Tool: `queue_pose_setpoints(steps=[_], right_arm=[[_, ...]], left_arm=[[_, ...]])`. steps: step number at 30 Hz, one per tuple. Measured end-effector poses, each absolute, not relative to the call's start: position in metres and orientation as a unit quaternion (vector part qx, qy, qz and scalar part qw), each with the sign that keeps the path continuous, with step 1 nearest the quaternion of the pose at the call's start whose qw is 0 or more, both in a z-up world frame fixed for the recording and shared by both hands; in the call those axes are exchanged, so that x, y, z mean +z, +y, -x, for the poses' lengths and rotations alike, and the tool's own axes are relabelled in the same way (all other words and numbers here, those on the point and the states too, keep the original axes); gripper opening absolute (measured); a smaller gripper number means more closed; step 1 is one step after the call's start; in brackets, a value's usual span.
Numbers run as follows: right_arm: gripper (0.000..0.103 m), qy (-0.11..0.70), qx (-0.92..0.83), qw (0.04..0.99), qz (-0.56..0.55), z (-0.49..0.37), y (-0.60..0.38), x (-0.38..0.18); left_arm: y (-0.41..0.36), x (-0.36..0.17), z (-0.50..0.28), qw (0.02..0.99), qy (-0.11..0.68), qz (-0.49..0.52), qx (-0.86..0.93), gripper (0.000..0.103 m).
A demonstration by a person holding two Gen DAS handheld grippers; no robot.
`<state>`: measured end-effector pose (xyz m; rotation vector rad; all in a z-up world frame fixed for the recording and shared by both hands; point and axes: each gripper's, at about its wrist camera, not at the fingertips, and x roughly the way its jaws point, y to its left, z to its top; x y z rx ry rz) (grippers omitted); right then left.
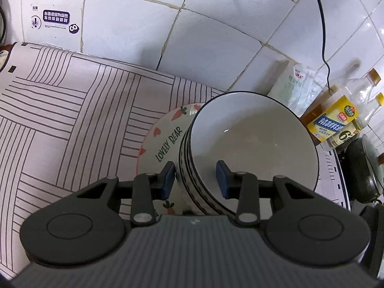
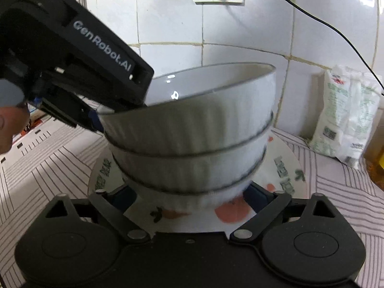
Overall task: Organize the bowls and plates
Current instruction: 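Lift the bowl stack, lower it onto the bunny plate, open both grippers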
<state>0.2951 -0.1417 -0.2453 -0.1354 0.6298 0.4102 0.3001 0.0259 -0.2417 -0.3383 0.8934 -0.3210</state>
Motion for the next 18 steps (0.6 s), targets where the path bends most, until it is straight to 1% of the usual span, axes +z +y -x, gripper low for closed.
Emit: queue_pose_setpoints(steps=[6,9,15,18], right_arm=[[0.099,0.291,0.180,0.939,0.031,-0.261,-0.162,-0.230],[0.099,0.279,0.171,0.945,0.008,-0.243,-0.171,-0.215],[0.099,0.268,0.150,0.951,0.021,-0.216,-0.180,-0.195],[0.099,0.264,0.126,0.956,0.026,-0.200,-0.183,-0.181]], left_arm=[[0.020,-0.233,-0.285,0.889,0.412,0.150,-0.131,0.036],[0.021,-0.222,-0.273,0.895,0.400,0.151,-0.125,0.039],[0.024,-0.194,-0.242,0.910,0.374,0.134,-0.122,0.042],[0.026,-0.188,-0.224,0.912,0.373,0.118,-0.123,0.044]])
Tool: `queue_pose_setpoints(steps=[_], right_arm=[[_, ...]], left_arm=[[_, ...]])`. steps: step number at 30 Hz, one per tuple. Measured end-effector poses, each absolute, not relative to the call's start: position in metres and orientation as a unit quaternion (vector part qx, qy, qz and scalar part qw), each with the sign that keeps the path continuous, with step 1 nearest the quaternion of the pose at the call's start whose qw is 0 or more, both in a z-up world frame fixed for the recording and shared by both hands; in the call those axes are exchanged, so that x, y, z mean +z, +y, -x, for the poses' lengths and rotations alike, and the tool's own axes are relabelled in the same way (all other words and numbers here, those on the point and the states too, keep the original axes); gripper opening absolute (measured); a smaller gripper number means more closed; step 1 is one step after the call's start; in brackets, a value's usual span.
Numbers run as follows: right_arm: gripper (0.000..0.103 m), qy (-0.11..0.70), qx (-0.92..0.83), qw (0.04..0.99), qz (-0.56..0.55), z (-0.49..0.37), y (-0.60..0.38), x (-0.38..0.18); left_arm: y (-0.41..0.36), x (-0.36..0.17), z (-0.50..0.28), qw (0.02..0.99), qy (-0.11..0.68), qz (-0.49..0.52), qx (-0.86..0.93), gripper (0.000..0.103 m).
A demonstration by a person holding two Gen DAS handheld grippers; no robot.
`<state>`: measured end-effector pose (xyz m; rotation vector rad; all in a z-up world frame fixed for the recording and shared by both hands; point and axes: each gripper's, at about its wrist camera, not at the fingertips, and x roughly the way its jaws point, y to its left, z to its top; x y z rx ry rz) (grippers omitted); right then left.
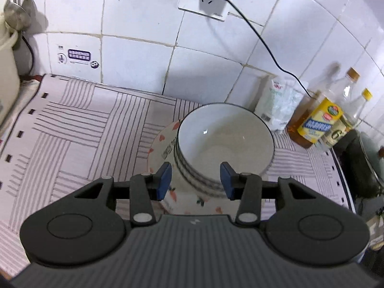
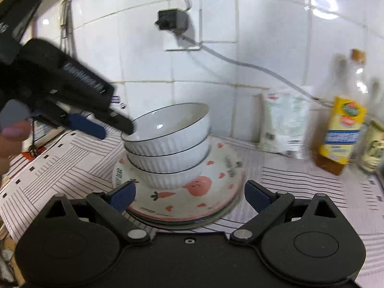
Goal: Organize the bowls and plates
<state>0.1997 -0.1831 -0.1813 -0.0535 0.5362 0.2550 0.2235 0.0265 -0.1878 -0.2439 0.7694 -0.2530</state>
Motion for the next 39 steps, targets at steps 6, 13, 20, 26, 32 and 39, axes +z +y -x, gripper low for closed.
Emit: queue_pose_setpoints(steps=[6,13,20,26,32,39], right_arm=[[0.099,0.272,0.100,0.957,-0.016,-0.167,-0.202,-0.153],[0.099,0.276,0.065,0.958,-0.044,-0.137,-0.214,-0.123],[0.099,0.284,-0.018,0.958,-0.044,-0.106,-0.221,-0.096],[0.099,0.301,-0.044,0.949,-0.084,-0.085,-0.242,-0.077],[0.099,0.320,-0.068,0.941,-0.088,-0.073,-0.251,-0.066],[0.100,0.349,-0.065,0.934,-0.043,-0.064,-0.241,-0.055]], left_arm=[[0.037,-0.173,-0.182,0.917,0.361,0.114,-0.125,0.047],[0.043,-0.147,-0.130,0.921,0.357,0.094,-0.125,0.049],[0.051,-0.115,-0.086,0.925,0.357,0.066,-0.109,0.052],[0.058,-0.095,-0.054,0.928,0.350,0.056,-0.118,0.056],[0.060,-0.100,-0.041,0.923,0.365,0.044,-0.116,0.057],[0.065,-0.110,-0.035,0.918,0.381,0.040,-0.103,0.062]])
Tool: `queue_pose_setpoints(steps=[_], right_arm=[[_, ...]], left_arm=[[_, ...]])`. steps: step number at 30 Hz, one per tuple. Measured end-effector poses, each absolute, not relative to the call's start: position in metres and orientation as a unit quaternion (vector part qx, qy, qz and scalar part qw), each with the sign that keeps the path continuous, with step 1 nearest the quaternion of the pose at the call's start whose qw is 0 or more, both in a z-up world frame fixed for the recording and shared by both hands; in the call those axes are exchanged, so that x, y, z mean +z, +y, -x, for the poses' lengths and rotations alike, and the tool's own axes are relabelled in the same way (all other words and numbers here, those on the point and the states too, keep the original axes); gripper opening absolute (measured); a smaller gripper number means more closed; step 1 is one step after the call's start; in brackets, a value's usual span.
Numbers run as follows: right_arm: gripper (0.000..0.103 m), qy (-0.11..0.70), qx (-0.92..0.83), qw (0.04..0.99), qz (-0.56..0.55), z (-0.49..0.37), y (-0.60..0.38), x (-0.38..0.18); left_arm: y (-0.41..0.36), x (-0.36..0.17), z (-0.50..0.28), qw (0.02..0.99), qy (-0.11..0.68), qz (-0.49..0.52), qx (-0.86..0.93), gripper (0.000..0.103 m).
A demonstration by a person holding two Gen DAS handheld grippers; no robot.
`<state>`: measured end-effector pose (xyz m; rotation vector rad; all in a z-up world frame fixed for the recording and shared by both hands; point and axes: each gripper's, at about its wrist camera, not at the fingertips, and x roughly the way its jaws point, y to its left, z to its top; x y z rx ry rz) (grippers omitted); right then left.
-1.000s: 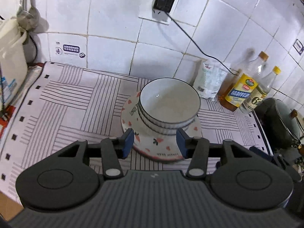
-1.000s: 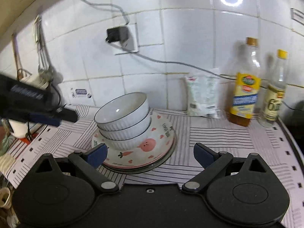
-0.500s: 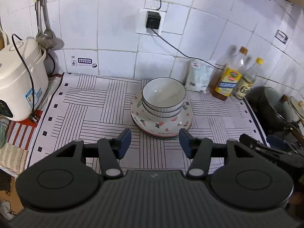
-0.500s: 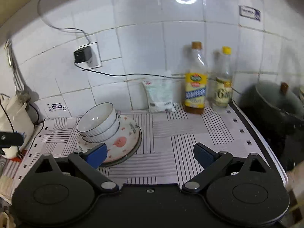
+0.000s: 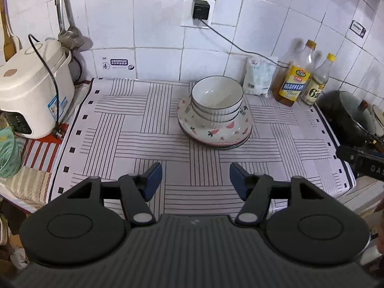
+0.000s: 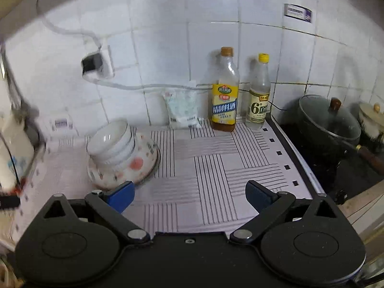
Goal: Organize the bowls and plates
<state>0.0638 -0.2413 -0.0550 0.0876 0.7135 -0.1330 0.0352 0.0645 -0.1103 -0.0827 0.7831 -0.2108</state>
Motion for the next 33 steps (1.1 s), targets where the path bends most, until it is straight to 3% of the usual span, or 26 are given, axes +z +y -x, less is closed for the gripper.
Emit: queue_pose_setpoints(steps=[24,33], right_arm=[[0.100,0.322,-0.016,0.947,-0.002,-0.027,-0.205,-0.049],[0.100,0.322,-0.020,0.947,-0.005,-0.019,-0.208,-0.053]], left_arm=[[0.068,-0.118,-0.015,0.927,0.364,0.035,-0.080,0.077],[0.069,-0.121,-0.003,0.930,0.357,0.031,-0.087,0.078]])
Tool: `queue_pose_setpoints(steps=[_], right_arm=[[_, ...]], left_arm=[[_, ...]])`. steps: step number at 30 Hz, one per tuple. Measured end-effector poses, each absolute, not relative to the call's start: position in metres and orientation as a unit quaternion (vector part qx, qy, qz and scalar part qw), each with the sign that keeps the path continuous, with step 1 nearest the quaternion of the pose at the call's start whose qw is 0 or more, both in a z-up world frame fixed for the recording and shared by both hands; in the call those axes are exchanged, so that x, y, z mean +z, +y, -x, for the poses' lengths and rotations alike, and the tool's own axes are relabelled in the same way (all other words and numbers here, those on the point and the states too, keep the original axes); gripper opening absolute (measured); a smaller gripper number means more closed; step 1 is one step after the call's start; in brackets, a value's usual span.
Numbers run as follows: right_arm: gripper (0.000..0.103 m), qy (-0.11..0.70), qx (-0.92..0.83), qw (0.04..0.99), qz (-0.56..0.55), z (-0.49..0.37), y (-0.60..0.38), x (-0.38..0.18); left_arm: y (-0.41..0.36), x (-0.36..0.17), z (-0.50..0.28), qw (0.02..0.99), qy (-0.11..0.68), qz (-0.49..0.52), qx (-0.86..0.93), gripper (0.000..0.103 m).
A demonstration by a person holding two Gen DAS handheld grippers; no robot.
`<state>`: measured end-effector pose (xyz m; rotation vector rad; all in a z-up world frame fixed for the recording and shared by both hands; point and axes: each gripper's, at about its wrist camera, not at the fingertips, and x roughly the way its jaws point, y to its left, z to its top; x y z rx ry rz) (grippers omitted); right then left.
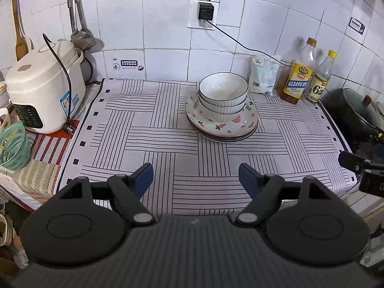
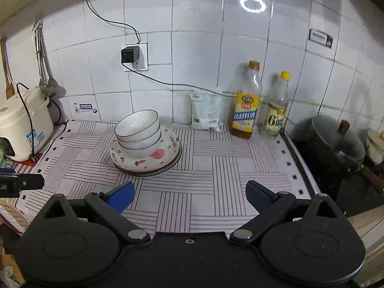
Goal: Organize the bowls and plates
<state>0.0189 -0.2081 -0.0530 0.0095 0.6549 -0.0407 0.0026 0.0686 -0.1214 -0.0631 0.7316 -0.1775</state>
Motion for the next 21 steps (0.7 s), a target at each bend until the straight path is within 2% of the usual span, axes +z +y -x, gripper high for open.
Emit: queue_pose_setpoints(steps=[4,10,21], right_arm=[[0.100,0.325,-0.014,0.945,-0.020,-0.0197,-0.2081,-0.0553],[0.100,0.324,-0.014,0.946,-0.014,-0.0193,-0.2038,-0.0565],[0.100,0.327,-0.012,0.945,-0.015,-0.0183,-0.2035,-0.0572]], left_arm=[[0.0657,-0.1227,0.0008,0.933,0.349,0.023,-0.090,0.080],[0.0629,-0.1232,0.0021,0.935,0.345,0.021,-0.082,0.092],[0.0664,-0.1219,0.0047,0.939,0.337,0.021,-0.059,0.092]])
